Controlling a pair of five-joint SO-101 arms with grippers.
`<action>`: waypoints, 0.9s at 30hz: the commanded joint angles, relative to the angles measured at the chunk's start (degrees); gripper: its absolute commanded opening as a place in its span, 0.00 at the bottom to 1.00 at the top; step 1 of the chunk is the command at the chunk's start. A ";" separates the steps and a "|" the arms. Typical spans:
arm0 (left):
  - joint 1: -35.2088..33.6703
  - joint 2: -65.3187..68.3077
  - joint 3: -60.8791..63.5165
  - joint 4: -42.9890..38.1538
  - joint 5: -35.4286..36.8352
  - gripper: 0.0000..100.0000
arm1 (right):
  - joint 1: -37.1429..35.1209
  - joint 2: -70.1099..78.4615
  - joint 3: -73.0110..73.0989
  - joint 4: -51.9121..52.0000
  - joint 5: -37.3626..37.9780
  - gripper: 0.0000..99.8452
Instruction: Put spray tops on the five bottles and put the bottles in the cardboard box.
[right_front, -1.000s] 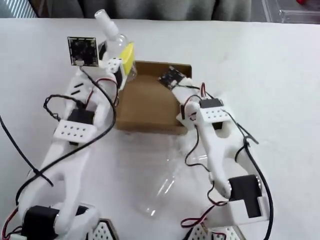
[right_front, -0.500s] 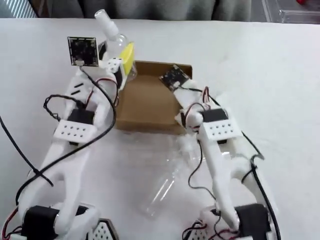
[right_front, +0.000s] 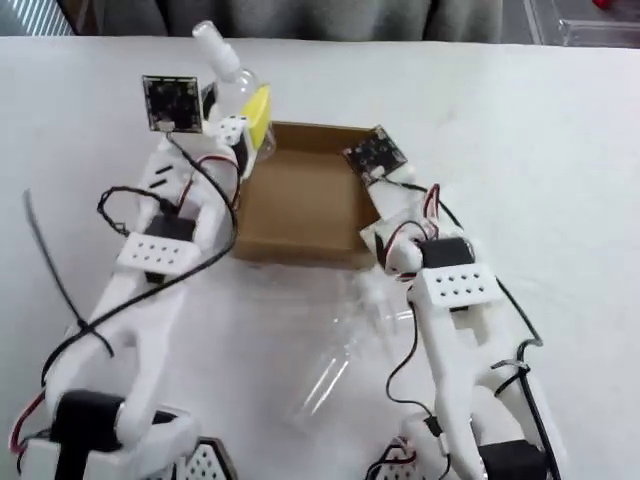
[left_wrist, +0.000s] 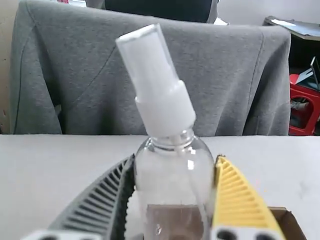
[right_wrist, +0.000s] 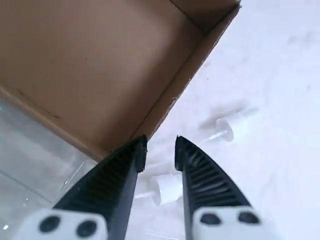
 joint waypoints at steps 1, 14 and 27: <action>0.22 4.97 -0.88 -8.79 0.26 0.02 | 1.10 -2.68 -0.88 -1.01 -1.32 0.07; 0.40 23.16 -8.62 -19.34 0.26 0.02 | 2.68 -2.68 -0.88 -1.01 -1.41 0.07; 0.84 34.33 -17.76 -19.69 0.18 0.02 | 2.77 -2.51 -0.62 -1.45 -1.32 0.07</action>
